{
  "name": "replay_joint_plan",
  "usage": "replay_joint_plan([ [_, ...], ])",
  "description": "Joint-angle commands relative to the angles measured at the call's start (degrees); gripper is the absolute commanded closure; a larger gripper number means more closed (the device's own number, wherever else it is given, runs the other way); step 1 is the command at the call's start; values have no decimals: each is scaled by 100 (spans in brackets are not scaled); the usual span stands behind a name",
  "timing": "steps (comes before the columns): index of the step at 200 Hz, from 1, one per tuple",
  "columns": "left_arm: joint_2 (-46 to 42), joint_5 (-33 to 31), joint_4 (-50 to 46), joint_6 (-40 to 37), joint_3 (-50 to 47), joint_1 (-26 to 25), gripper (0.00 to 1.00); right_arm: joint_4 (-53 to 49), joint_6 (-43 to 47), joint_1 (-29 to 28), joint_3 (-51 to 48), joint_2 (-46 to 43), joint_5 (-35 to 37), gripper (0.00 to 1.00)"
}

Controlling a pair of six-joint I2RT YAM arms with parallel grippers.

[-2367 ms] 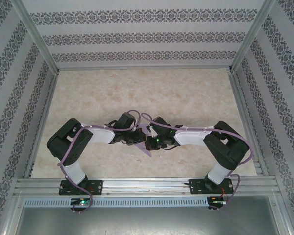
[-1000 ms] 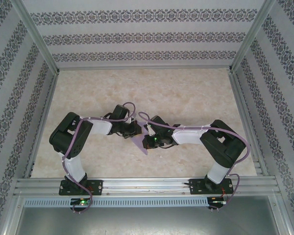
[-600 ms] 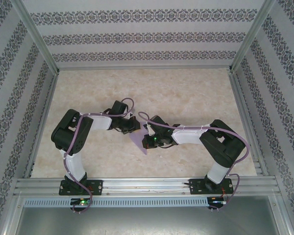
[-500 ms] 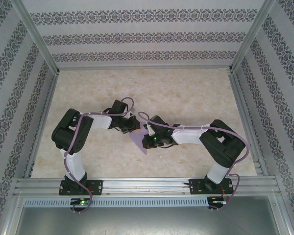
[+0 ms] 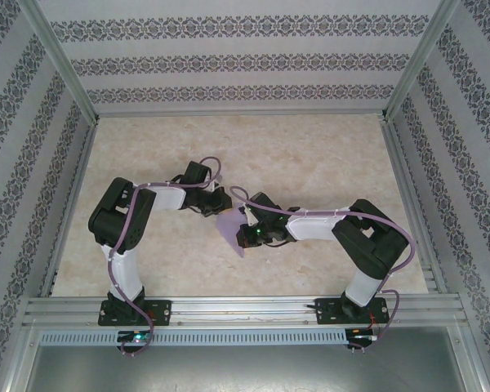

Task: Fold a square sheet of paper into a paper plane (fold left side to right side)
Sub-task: Fourth fold the wing at the center of the table.

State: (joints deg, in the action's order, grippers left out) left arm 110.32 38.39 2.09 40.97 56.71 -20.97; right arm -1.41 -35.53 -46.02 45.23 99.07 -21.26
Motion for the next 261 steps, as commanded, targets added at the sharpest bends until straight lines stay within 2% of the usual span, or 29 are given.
replay_joint_plan([
  [1,200,-719,116,-153,143,259,90,-1492,178,-125,-497,535,386,100],
  [152,396,-631,-260,-276,725,609,90,-1451,239,-13,-572,466,333,100],
  [220,-1173,-764,-621,-633,87,602,90,-1260,358,248,-691,169,133,100],
  [241,-1718,-635,-609,-605,-322,433,90,-1254,470,339,-709,89,87,100],
  [261,-2015,-439,-428,-456,-659,71,90,-1231,549,428,-726,51,28,100],
])
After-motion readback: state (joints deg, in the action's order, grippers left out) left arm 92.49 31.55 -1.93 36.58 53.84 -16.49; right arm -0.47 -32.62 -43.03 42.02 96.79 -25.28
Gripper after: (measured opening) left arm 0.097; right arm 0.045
